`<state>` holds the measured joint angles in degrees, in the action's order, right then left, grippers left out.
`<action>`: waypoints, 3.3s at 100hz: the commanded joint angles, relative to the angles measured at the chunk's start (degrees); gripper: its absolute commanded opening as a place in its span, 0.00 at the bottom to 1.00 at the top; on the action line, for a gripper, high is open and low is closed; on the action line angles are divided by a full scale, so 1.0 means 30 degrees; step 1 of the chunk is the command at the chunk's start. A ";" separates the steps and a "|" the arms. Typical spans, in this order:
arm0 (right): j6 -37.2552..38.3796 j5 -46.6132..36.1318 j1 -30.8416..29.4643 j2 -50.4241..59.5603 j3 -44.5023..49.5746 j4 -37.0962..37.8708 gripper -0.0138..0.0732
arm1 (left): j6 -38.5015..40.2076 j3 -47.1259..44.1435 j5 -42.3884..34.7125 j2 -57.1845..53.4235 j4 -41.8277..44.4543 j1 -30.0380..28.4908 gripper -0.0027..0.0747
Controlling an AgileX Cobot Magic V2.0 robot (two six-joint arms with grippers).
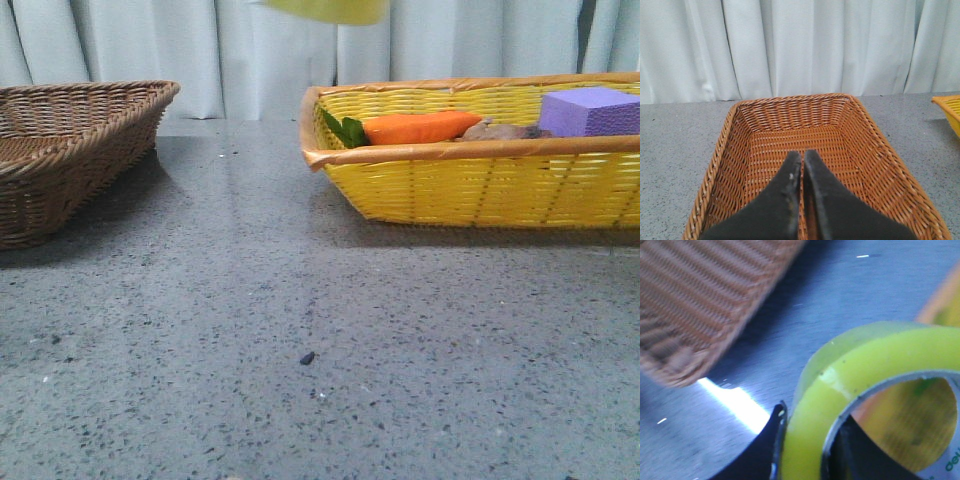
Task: Transfer tape with both arms
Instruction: 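Grip the tape roll with the right gripper and lift it out, then set the tape roll on the table and open the right gripper, then lower the left gripper into the tape roll's hole and grip its rim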
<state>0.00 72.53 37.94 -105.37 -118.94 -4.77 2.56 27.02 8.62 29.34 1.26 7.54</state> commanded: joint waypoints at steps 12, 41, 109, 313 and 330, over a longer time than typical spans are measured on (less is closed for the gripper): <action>-0.0167 0.0893 0.3035 0.0697 -0.0548 -0.0106 0.17 | 0.0150 0.0708 -0.1550 0.0196 -0.0071 0.0030 0.01; -0.0167 0.0865 0.3567 0.0463 0.1945 0.0005 0.09 | 0.0150 0.0708 -0.1550 0.0196 -0.0071 0.0030 0.01; -0.0196 -0.1586 0.4138 0.0287 0.4089 -0.0654 0.09 | 0.0150 0.0708 -0.2096 0.0196 -0.0071 0.0030 0.01; -0.0162 -0.0892 0.2922 0.5719 0.2701 0.2779 0.31 | 0.0166 0.1077 -0.1833 0.0645 -0.0852 0.2642 0.55; -0.0162 -0.0983 0.2301 0.7907 0.2701 0.4112 0.08 | 0.0166 0.2951 0.0053 0.2427 -0.0852 0.5056 0.54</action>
<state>0.00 71.92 45.75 -86.80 -109.08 5.01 2.56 31.20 9.88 33.60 -0.86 19.20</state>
